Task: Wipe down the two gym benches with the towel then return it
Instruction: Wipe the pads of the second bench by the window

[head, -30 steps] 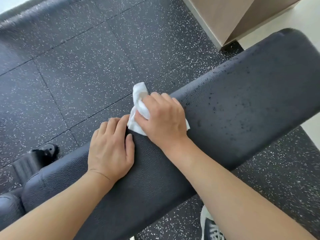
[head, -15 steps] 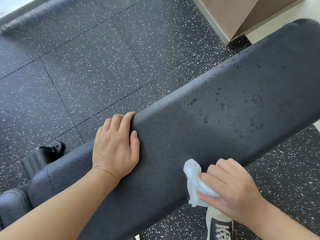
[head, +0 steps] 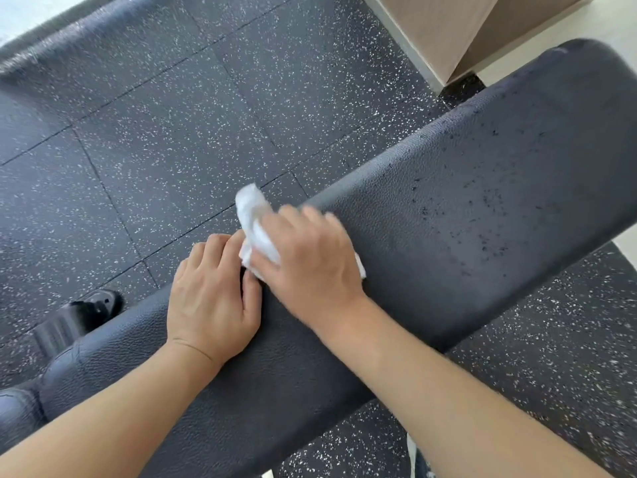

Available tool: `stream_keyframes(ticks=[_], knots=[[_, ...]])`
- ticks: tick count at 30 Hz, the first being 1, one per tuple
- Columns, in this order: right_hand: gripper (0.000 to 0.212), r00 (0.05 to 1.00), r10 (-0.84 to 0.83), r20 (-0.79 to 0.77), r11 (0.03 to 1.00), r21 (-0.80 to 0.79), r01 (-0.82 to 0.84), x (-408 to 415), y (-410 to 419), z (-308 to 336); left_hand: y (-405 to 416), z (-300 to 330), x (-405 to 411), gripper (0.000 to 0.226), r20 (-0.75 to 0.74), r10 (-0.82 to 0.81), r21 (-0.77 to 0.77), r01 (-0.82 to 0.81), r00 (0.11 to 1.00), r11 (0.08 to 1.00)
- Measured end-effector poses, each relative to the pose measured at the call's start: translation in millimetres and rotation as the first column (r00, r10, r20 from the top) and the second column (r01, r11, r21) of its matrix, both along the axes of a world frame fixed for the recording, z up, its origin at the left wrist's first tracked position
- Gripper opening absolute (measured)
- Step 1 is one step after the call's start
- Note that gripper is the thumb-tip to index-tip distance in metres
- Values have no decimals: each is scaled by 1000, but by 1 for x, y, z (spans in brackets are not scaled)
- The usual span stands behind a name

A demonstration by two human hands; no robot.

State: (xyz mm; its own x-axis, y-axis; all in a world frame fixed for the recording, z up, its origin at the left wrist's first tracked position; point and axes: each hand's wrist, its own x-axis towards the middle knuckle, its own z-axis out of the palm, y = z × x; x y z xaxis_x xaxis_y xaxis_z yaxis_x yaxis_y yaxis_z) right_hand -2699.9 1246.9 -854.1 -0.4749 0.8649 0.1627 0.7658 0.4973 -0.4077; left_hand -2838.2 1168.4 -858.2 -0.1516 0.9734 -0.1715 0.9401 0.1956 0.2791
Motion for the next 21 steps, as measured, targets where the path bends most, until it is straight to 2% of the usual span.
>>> stream_keyframes(ticks=[2,7,10,13,15,18,21], knots=[[25,994,36,-106,999,2,-36,26,-33,-5,1,-1,-1,54,6,4,8,-4,1000,1000],[27,970,238,-46,962,147,-229,122,-53,-18,0,-2,-1,56,-13,-2,40,3,1000,999],[31,989,147,-13,969,203,-142,151,-5,-22,0,-2,-2,55,-14,1,40,0,1000,999],[32,994,-102,-36,978,177,107,130,39,-21,-1,-3,-3,56,-19,-5,49,6,1000,999],[30,980,-194,-33,969,151,197,100,50,-19,-1,-3,-3,56,-19,-6,55,7,1000,998],[28,987,-159,-35,980,114,162,51,36,-14,-1,-4,-3,55,-17,-5,47,6,1000,999],[29,999,11,-40,997,80,-8,23,-4,-11,-2,-5,-4,54,-10,-5,53,6,1000,999]])
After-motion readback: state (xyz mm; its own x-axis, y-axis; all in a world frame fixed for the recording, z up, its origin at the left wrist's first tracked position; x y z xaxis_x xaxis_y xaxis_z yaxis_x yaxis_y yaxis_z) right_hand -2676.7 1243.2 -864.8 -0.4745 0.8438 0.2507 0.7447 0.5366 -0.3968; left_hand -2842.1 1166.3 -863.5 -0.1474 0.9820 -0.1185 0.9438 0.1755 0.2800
